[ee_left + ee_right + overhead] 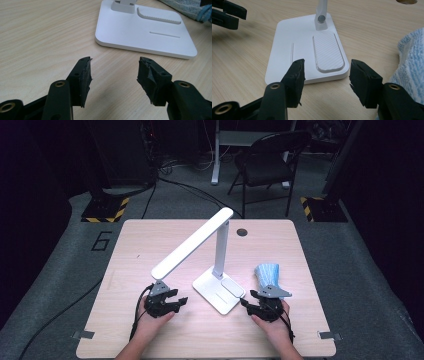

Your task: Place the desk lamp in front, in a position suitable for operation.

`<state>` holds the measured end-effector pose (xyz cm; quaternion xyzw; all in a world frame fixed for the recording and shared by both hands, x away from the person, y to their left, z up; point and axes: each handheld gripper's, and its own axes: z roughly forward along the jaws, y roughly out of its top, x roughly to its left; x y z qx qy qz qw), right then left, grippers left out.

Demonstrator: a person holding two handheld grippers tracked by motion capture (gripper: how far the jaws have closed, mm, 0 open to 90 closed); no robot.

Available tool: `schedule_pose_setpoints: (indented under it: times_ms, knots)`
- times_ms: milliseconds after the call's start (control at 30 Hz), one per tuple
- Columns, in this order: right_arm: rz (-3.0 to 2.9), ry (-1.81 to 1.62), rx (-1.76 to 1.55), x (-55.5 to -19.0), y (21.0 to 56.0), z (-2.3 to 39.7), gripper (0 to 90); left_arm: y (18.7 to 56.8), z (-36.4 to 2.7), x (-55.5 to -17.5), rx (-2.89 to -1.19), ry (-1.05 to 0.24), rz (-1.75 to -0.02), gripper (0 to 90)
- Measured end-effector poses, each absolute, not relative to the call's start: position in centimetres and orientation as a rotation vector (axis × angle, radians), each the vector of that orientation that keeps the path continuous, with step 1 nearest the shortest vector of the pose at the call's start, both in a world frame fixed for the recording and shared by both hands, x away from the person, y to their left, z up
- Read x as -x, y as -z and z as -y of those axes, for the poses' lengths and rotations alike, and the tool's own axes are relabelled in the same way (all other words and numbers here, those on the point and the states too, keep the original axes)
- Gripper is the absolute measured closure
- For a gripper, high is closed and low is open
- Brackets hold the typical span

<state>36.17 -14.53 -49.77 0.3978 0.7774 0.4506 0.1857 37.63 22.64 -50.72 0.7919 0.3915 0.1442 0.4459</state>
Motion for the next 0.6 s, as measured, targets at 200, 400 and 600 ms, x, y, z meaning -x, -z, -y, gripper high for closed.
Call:
schedule_pose_setpoints:
  times_ms: [200,400,600]
  knots:
    - [-2.229,-1.224,-1.119,-36.4,49.0,13.8,45.8,50.6,-22.4,-37.9,-1.969,-0.349,-0.967,44.9]
    - [-2.223,-1.241,-1.147,-37.6,48.7,13.2,48.9,50.5,-22.3,-37.7,-1.961,-0.358,-0.961,44.8]
    - [-2.204,-1.227,-1.169,-38.5,49.1,12.8,48.0,50.5,-22.4,-37.7,-1.96,-0.357,-0.961,44.2]
